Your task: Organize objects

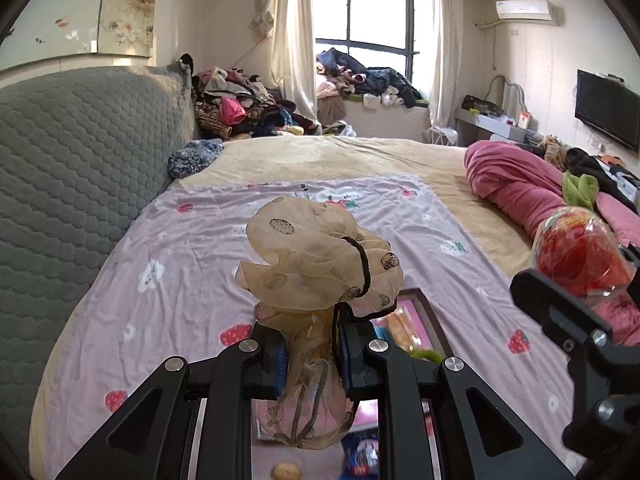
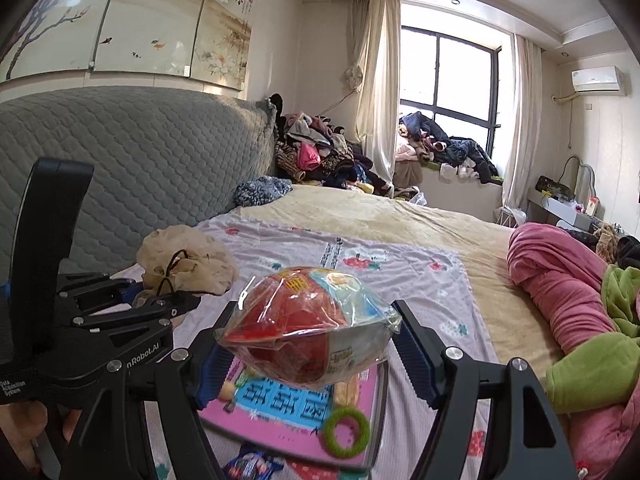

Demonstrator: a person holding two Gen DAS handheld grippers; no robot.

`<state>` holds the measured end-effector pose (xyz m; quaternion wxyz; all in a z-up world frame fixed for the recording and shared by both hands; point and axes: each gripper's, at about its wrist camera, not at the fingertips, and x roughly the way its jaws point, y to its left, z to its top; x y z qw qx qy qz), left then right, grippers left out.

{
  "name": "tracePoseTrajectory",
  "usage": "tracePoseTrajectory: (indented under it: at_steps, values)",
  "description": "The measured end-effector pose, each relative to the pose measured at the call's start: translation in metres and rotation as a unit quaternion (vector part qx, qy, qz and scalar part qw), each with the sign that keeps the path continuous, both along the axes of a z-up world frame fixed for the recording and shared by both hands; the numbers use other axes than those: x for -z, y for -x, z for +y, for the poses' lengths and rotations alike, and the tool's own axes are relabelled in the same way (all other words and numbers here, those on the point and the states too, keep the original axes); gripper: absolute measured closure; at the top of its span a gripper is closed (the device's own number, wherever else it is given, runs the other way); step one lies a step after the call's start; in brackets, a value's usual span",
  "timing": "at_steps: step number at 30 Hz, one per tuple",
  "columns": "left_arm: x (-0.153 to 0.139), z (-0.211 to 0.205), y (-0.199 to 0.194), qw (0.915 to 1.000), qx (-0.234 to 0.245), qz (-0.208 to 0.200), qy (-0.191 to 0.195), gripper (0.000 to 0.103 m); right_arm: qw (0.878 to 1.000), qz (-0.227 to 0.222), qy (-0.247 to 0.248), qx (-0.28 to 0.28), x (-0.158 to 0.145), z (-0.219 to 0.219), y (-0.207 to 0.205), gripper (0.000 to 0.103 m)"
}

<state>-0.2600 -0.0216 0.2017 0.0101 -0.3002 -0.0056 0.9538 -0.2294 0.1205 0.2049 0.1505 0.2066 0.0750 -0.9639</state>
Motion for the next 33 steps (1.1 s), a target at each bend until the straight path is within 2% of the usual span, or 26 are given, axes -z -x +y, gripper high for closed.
tracePoseTrajectory:
  at_steps: [4,7,16,22,27,33]
  values:
    - [0.016,-0.004,0.024,1.0000,0.000,-0.005,-0.004,0.083,1.000,0.005,0.011,0.000,0.008,-0.002,0.019,0.030]
    - [0.038,-0.004,0.040,0.9999,-0.002,-0.011,-0.006,0.083,1.000,-0.003,0.011,-0.004,0.027,-0.006,0.034,0.030]
    - [0.132,-0.015,0.077,0.9979,-0.012,-0.064,-0.006,0.083,0.998,-0.064,0.021,-0.001,0.111,-0.008,0.074,0.030]
    - [0.183,-0.028,0.087,0.9957,-0.023,-0.089,-0.012,0.083,0.995,-0.095,0.021,0.002,0.164,-0.005,0.092,0.030]
    - [0.209,-0.022,0.092,0.9947,-0.016,-0.102,-0.001,0.083,0.992,-0.124,-0.014,-0.005,0.199,-0.015,0.104,0.030]
    - [0.217,-0.018,0.095,0.9936,-0.008,-0.112,0.004,0.082,0.990,-0.139,-0.029,-0.010,0.209,-0.018,0.106,0.030]
